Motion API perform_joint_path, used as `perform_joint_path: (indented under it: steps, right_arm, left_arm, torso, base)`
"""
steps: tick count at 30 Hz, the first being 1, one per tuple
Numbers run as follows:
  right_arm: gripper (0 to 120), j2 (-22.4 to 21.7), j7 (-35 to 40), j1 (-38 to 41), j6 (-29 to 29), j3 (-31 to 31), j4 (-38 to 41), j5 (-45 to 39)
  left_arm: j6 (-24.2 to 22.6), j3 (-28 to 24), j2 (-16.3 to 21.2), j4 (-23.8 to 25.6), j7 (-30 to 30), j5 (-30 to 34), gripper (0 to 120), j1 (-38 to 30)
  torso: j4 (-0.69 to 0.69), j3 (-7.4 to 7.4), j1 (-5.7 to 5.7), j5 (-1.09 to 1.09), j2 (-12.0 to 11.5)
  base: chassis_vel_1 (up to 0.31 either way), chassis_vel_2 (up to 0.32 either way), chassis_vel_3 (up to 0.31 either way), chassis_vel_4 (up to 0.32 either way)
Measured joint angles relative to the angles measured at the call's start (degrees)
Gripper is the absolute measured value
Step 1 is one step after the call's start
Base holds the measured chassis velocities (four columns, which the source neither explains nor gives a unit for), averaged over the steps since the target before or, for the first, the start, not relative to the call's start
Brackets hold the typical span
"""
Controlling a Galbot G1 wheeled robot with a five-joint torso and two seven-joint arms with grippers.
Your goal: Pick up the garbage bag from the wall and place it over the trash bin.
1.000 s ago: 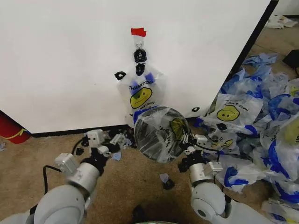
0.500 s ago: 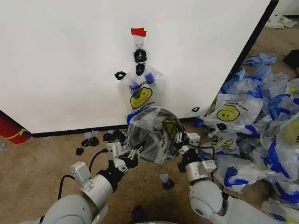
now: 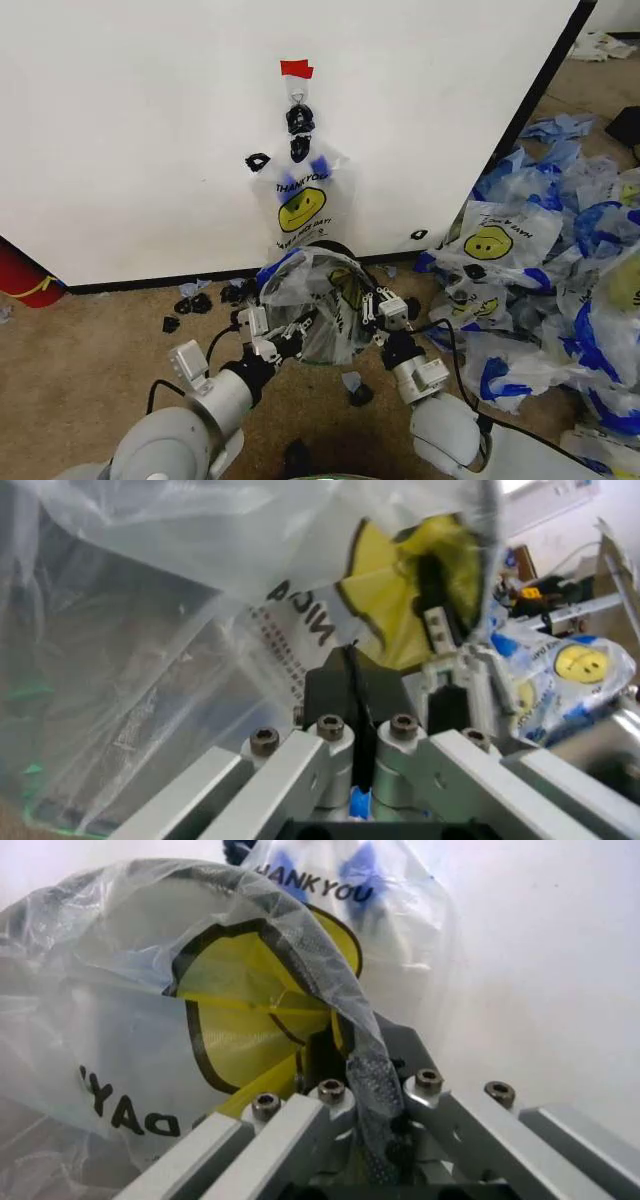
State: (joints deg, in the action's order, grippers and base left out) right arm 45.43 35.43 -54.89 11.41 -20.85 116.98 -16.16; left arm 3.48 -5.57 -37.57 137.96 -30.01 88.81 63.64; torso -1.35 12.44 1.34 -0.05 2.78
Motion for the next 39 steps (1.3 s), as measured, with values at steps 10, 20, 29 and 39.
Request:
perform_joint_path:
  steps: [10, 20, 29, 39]
  right_arm:
    - [0, -0.30, 0.00, 1.06, -0.12, -1.18, -0.22, 0.59]
    - [0, -0.23, -0.05, -0.24, -0.12, -0.97, -0.74, 1.51]
    - [0, 0.55, 0.36, 1.73, -0.90, -2.99, -2.23, 2.20]
    - [0, 1.44, 1.21, 3.06, -1.45, -6.45, -2.95, 1.82]
  left_arm:
    - [-0.08, -3.94, -4.52, -6.32, -3.25, 4.80, 0, -6.19]
    - [0.95, -9.10, -8.75, -11.69, -6.93, 4.94, 0, -11.13]
    - [1.49, -12.16, -10.63, -13.62, -8.00, 5.61, 0, -13.79]
    - [2.34, -15.60, -12.83, -18.10, -8.04, 5.83, 0, -17.57]
  torso:
    - [0.00, 0.00, 0.00, -0.01, 0.00]
    - [0.00, 0.01, 0.01, -0.01, 0.00]
    - [0.00, 0.01, 0.01, -0.01, 0.00]
    - [0.00, 0.00, 0.00, -0.01, 0.00]
  base:
    - [0.000, 0.000, 0.000, 0.000]
    - [0.000, 0.000, 0.000, 0.000]
    - [0.000, 0.000, 0.000, 0.000]
    - [0.000, 0.000, 0.000, 0.000]
